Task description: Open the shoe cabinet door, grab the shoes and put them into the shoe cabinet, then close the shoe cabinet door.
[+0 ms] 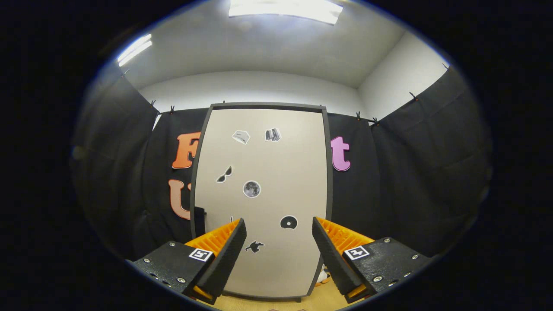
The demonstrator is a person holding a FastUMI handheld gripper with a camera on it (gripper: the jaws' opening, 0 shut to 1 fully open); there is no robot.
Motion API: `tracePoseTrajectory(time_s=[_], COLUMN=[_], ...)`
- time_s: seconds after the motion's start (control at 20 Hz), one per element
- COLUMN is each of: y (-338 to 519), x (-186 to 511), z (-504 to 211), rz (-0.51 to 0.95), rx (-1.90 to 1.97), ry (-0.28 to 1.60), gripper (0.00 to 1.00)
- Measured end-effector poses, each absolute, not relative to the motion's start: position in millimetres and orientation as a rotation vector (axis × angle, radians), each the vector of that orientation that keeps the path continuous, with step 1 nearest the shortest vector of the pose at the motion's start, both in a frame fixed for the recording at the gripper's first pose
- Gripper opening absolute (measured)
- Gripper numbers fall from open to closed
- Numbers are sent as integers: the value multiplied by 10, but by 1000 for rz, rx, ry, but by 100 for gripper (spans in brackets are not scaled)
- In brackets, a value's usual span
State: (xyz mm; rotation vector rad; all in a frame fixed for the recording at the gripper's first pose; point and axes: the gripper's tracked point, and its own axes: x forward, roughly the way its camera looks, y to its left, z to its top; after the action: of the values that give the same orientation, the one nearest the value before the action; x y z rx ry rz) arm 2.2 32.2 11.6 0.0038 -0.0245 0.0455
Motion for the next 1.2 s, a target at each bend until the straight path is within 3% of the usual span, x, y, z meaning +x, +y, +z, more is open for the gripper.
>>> tracePoseTrajectory(time_s=[0.5,0.95,1.2], y=[709,1716,2303], x=[127,469,796], z=[-49,-485,-802], rz=[105,252,284], rx=[15,64,43], ry=[14,125,210], gripper=[95,95,85])
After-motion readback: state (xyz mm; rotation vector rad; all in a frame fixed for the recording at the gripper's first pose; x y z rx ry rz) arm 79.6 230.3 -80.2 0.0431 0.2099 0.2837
